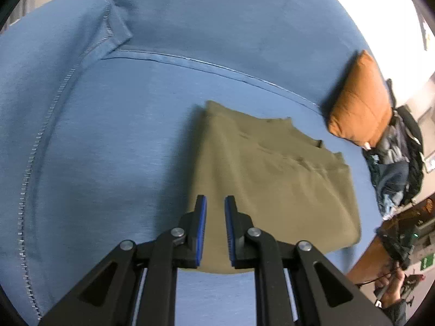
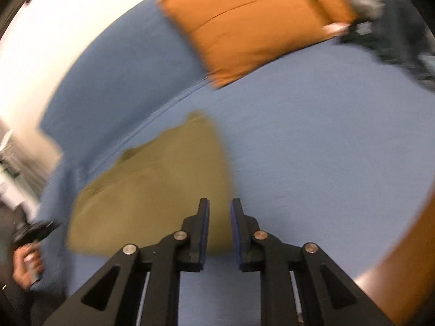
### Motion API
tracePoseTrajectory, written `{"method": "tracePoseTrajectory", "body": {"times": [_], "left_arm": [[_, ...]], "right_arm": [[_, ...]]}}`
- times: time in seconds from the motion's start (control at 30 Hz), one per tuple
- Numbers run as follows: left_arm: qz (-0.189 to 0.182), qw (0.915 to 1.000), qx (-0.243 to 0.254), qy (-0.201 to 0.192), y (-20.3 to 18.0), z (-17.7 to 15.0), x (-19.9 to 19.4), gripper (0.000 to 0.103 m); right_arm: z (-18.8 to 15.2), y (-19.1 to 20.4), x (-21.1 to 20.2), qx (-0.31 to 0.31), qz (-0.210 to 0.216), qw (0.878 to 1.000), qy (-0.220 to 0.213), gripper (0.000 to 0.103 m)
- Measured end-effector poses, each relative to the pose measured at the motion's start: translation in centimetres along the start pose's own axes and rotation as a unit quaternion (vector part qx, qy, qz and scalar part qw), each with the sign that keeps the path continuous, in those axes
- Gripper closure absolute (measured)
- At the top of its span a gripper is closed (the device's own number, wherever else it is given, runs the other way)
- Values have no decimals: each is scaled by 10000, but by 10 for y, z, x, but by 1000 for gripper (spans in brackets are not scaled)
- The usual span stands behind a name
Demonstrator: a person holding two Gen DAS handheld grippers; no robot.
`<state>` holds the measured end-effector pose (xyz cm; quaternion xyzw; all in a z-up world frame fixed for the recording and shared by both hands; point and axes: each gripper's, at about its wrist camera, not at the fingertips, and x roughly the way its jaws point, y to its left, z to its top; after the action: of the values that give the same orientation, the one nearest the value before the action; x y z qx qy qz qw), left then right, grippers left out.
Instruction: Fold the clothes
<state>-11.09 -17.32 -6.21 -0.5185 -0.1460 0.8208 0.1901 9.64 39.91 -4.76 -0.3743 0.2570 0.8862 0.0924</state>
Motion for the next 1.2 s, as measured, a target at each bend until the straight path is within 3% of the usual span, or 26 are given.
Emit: {"method": "tracePoseTrajectory", "body": {"times": [0.07, 0.1, 0.17, 0.2, 0.3, 0.4, 0.47, 0.6, 0.77, 0.93, 1.07, 1.1, 1.2], "left_arm": [[-214, 9982, -210, 518, 7, -6, 15, 89], [-119, 9947, -353, 961, 12, -12, 34, 89], [443, 9785, -621, 1914, 28, -23, 75, 90], [548, 9755, -765, 1990, 35, -25, 78, 100], [476, 9874, -796, 1282, 28, -1, 54, 95], [303, 9977, -519, 319, 13, 33, 35, 73], [125, 9990, -395, -174, 6, 54, 29, 69], [-82, 9983, -569, -101, 4, 80, 71, 68], [-108, 9978, -642, -125, 20, 105, 108, 68], [-537, 9948, -862, 71, 37, 113, 133, 68], [-627, 9959, -633, 131, 38, 117, 137, 69], [-628, 9964, -554, 120, 38, 117, 137, 70], [-450, 9985, -178, -258, 29, 122, 128, 96]], "right_arm": [[1, 11, 6, -150, -20, 9999, 49, 88], [2, 16, 9, -225, -31, 9997, 73, 88], [3, 27, 16, -374, -51, 9992, 122, 82], [4, 32, 19, -449, -61, 9989, 147, 82], [6, 48, 28, -673, -92, 9974, 220, 82], [8, 64, 38, -897, -123, 9955, 293, 82], [9, 75, 44, -1046, -143, 9938, 342, 81], [22, 81, 62, -1063, -242, 9934, 351, 65], [51, 69, 90, -728, -439, 9961, 249, 63], [81, 56, 117, -392, -636, 9971, 147, 58], [94, 47, 156, -397, -610, 9965, 402, 56], [97, 46, 168, -416, -605, 9961, 492, 56], [103, 47, 189, -503, -563, 9947, 691, 56]]}}
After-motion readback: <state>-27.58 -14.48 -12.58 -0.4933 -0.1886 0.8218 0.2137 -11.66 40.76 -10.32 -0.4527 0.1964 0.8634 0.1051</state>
